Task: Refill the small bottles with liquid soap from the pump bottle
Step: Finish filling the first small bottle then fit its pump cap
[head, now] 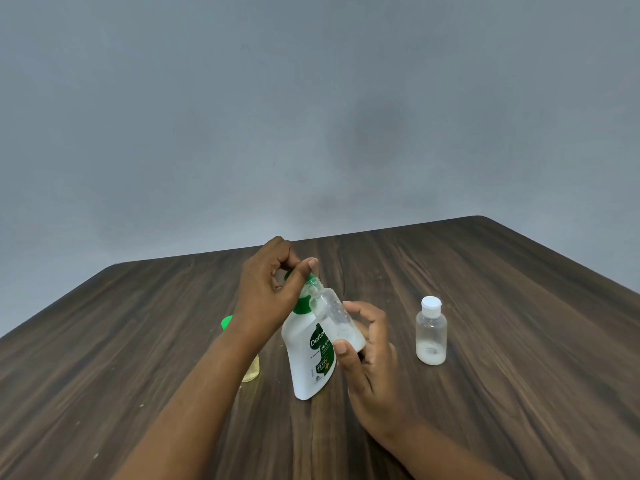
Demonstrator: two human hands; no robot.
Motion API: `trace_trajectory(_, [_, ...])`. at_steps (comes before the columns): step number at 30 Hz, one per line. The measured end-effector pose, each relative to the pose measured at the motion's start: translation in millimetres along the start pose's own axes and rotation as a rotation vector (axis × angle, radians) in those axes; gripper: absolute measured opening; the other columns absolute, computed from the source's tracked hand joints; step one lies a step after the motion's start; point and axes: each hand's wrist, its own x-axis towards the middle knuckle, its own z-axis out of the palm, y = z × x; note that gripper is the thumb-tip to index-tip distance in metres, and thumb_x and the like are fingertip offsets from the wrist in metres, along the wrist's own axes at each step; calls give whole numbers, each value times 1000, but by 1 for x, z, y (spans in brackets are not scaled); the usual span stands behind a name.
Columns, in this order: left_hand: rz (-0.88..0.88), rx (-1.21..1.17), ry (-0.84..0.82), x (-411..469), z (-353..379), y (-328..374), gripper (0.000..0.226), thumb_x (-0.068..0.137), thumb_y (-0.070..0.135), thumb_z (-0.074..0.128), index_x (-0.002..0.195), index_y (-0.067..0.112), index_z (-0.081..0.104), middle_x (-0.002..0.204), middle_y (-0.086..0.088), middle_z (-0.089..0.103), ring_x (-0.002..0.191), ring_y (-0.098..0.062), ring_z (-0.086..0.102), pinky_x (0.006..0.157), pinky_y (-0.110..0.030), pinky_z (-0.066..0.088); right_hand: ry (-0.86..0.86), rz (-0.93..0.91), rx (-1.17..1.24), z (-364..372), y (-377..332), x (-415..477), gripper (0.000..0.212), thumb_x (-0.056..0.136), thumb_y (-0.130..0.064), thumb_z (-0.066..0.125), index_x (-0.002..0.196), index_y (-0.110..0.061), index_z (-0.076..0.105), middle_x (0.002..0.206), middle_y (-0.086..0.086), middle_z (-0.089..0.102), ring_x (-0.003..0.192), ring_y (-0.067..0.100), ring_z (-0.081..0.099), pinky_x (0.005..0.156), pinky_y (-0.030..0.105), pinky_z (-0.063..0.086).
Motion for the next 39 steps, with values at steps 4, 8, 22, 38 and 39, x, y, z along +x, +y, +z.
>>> trace_trajectory(4, [-28,-30,37,-6,3,-1,40,80,38,58,61,5,47,61,-4,47,59,-17,45,57,-25,36,7,-6,-21,0,2,0,39,91,-63,43,122,-40,38,82,-18,64,64,8,62,54,24,49])
trace_trajectory(8, [-54,-75,82,-13,8,-2,42,79,37,58,60,3,45,61,-5,45,59,-15,43,55,-18,34,1,1,-20,0,4,-1,40,92,-62,43,122,-36,39,84,-16,65,66,8,63,55,21,47])
trace_trajectory(22, [-70,28,-213,19,-15,10,29,75,21,75,56,12,55,59,4,56,62,-7,55,65,-29,48,2,-1,-13,0,1,2,43,92,-61,43,123,-31,39,77,-23,60,58,1,57,54,11,40])
trace_trajectory(38, [-113,-15,-61,4,-7,11,28,78,18,73,57,19,54,60,8,53,61,-5,53,58,-22,45,-8,-3,5,0,3,0,43,92,-59,44,124,-31,39,82,-16,64,64,6,61,56,15,44])
trace_trajectory(39, [-110,-17,-46,2,-6,10,29,78,21,73,57,19,53,59,9,53,61,-5,52,57,-19,43,-9,-2,-3,0,2,0,42,92,-61,43,123,-34,39,81,-14,64,62,6,60,55,17,44])
